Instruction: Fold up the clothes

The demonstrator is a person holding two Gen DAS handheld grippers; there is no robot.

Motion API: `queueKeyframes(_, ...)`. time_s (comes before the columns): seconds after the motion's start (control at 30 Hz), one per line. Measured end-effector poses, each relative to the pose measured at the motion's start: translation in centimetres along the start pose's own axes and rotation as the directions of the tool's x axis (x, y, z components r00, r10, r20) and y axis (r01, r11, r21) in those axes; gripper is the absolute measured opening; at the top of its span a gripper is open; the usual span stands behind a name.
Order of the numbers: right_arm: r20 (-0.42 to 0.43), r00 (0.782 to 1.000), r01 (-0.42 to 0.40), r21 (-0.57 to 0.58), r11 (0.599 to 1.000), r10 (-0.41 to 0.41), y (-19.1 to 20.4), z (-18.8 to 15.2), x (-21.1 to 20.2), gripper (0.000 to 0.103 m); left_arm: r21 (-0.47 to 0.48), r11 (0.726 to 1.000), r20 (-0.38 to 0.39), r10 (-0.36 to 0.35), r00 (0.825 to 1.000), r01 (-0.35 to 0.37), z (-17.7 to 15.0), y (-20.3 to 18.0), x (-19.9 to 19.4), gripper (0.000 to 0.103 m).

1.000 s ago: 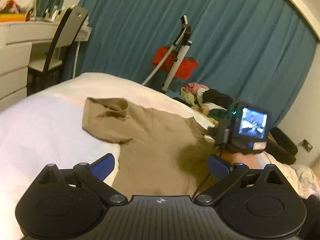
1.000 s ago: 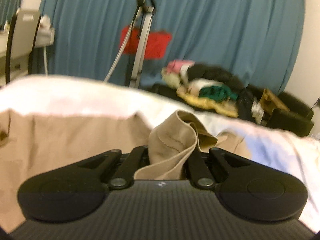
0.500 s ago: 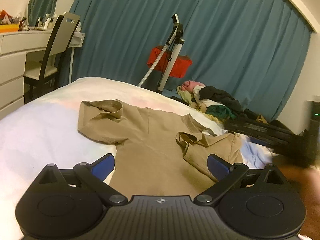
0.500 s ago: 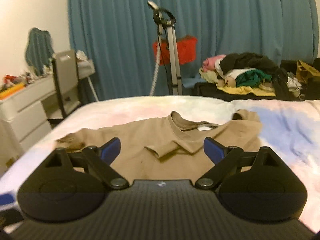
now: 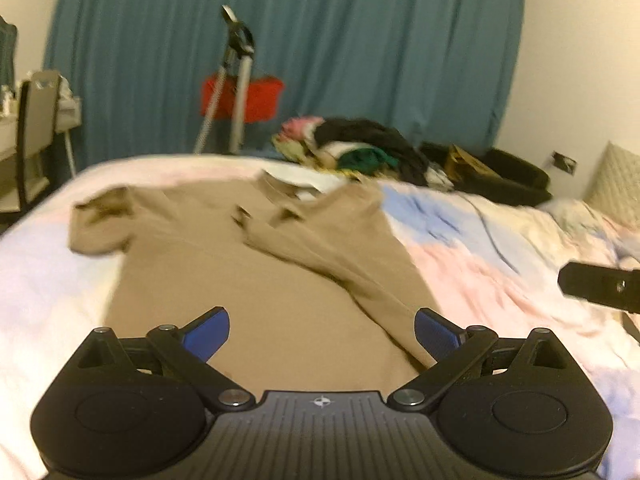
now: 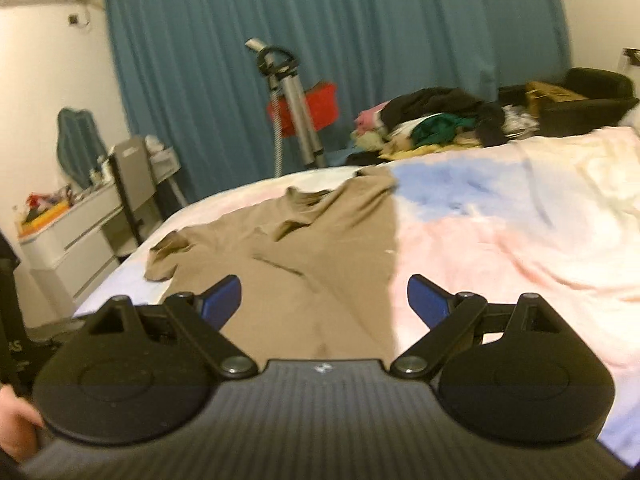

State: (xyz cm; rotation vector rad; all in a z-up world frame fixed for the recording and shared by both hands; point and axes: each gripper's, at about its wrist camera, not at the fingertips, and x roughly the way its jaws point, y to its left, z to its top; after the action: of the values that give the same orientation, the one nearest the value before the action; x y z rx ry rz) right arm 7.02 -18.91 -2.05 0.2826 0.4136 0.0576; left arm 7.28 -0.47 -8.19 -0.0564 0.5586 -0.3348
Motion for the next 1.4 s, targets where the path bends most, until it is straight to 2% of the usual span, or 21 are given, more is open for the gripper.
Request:
queueKeyframes(0.13,0.040,0.999,0.022,0.013,1.000,-0.023,-2.0,-0.3,-2.0,0.091,0.011,1.000,-0.070,0.001,0.998,0.000,-1.6,-2.5,0.8,0.098)
queueKeyframes(0.27,0.059,0.998,0.025,0.084,0.996,-0.030,-5.3,-0.1,-3.6,0.091,-0.009,0.998,-0.136,-0.056,0.989,0.055,-2.7,-4.9,1.3,0.098)
queueKeyframes(0.37,0.074,0.996,0.033,0.145,0.989,-0.044,-7.8,0.0,-4.8,0.091,-0.019,0.994,-0.195,-0.108,0.975,0.106,-3.6,-7.6,1.6,0.094)
queueKeyframes(0.47,0.098,0.992,0.063,0.204,0.977,-0.084,-9.9,-0.1,-5.6,0.091,-0.030,0.983,-0.249,-0.184,0.951,0.182,-4.4,-10.7,1.9,0.092)
queueKeyframes(0.53,0.112,0.987,0.082,0.243,0.967,-0.112,-11.4,-0.2,-6.2,0.091,-0.017,0.970,-0.294,-0.237,0.926,0.243,-5.2,-13.1,2.1,0.088)
queueKeyframes(0.6,0.125,0.982,0.100,0.282,0.954,-0.140,-12.8,-0.2,-6.7,0.091,0.017,0.953,-0.335,-0.278,0.900,0.301,-6.1,-15.6,2.1,0.082)
queueKeyframes(0.7,0.139,0.975,0.119,0.336,0.934,-0.175,-14.7,-0.3,-7.4,0.091,0.097,0.916,-0.357,-0.333,0.873,0.389,-7.9,-19.0,2.0,0.081)
queueKeyframes(0.73,0.135,0.977,0.112,0.343,0.932,-0.167,-14.8,-0.4,-7.2,0.091,0.128,0.906,-0.359,-0.336,0.871,0.403,-8.6,-19.9,2.1,0.081)
queueKeyframes(0.77,0.131,0.979,0.106,0.344,0.933,-0.160,-14.8,-0.4,-7.0,0.091,0.157,0.901,-0.363,-0.329,0.872,0.405,-9.2,-20.6,2.2,0.077)
queueKeyframes(0.87,0.119,0.980,0.113,0.314,0.943,-0.157,-14.4,-0.7,-6.4,0.091,0.154,0.906,-0.390,-0.311,0.867,0.394,-10.4,-21.2,3.5,0.053)
queueKeyframes(0.9,0.116,0.981,0.115,0.306,0.945,-0.157,-14.4,-0.8,-6.3,0.091,0.132,0.914,-0.396,-0.306,0.866,0.384,-10.5,-20.8,4.1,0.036)
queueKeyframes(0.97,0.107,0.982,0.115,0.304,0.946,-0.153,-14.3,-0.9,-5.9,0.091,0.096,0.922,-0.383,-0.315,0.869,0.376,-10.3,-19.9,4.3,0.016)
queueKeyframes(1.03,0.095,0.985,0.109,0.307,0.945,-0.144,-14.5,-1.1,-5.7,0.091,0.059,0.924,-0.362,-0.332,0.871,0.377,-9.7,-18.9,4.2,0.008)
queueKeyframes(1.17,0.081,0.986,0.112,0.313,0.943,-0.144,-14.6,-1.3,-5.5,0.091,0.006,0.932,-0.272,-0.347,0.897,0.362,-7.4,-16.3,0.6,0.007)
queueKeyframes(1.27,0.075,0.987,0.114,0.309,0.944,-0.143,-14.3,-1.3,-5.3,0.091,-0.096,0.924,-0.245,-0.382,0.891,0.370,-6.1,-13.0,-2.7,0.007)
queueKeyframes(1.4,0.051,0.994,0.083,0.278,0.957,-0.101,-13.2,-1.5,-4.7,0.091,-0.184,0.931,-0.232,-0.352,0.907,0.314,-6.3,-8.6,-7.1,0.006)
